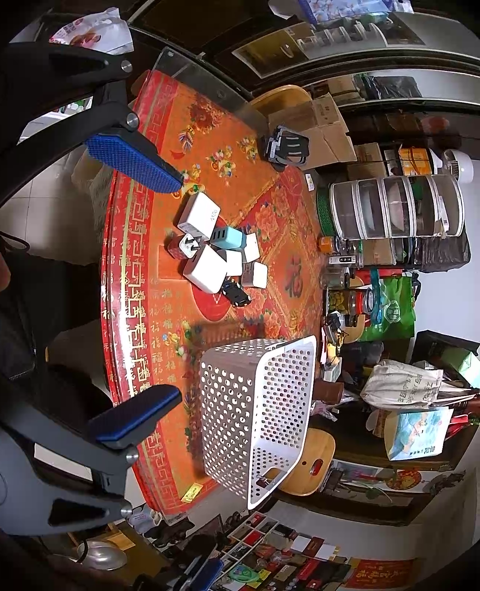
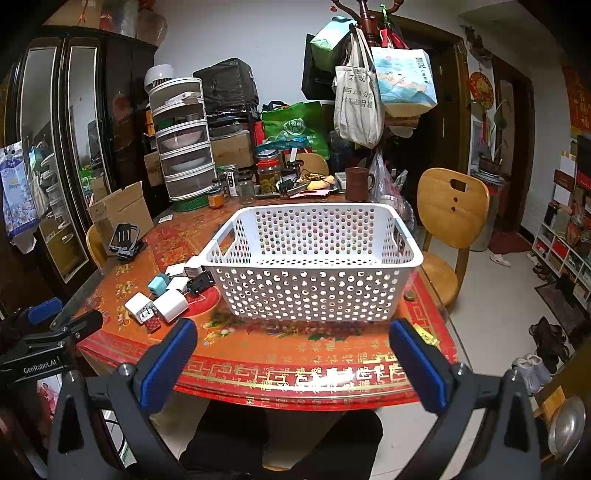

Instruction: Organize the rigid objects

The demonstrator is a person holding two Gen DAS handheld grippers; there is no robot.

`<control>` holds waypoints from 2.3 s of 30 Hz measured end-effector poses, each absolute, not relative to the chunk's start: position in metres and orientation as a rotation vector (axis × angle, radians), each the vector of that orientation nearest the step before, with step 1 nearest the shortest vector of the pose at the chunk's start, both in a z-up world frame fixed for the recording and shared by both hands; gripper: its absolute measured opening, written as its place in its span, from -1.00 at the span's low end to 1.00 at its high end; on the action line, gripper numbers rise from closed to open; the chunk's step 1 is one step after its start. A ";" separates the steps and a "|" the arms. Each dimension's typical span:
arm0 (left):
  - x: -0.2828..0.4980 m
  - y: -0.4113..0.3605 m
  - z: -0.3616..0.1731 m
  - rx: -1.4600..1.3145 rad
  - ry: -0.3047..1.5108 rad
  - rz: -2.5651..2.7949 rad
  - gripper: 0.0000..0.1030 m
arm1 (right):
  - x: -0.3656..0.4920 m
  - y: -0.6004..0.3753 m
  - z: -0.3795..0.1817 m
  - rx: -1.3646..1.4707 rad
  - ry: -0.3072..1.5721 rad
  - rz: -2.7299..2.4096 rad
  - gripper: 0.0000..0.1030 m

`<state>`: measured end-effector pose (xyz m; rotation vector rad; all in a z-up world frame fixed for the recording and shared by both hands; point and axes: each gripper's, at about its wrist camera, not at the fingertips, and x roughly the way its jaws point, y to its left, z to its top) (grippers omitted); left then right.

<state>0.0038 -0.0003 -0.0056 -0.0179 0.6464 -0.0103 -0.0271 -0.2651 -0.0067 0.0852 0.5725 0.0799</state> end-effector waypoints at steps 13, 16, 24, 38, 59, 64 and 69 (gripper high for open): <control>0.006 0.001 -0.008 -0.019 0.652 -0.010 0.99 | -0.027 -0.265 -0.008 0.085 0.573 0.080 1.00; 0.006 0.001 -0.008 -0.020 0.651 -0.009 0.99 | -0.027 -0.264 -0.008 0.084 0.574 0.078 1.00; 0.013 0.009 -0.012 -0.042 0.619 -0.002 0.99 | -0.020 -0.268 -0.015 0.088 0.584 0.077 1.00; 0.130 0.075 -0.095 -0.030 0.871 0.143 0.99 | 0.162 -0.410 -0.043 0.147 0.812 -0.084 1.00; 0.162 0.076 -0.143 0.004 0.932 0.083 0.67 | 0.225 -0.414 -0.104 0.211 1.078 -0.018 -0.68; 0.163 0.062 -0.155 0.030 0.954 0.022 0.31 | 0.228 -0.414 -0.106 0.220 1.083 -0.027 -0.68; 0.159 0.052 -0.157 0.064 0.925 0.006 0.16 | 0.228 -0.412 -0.107 0.211 1.086 -0.040 -0.68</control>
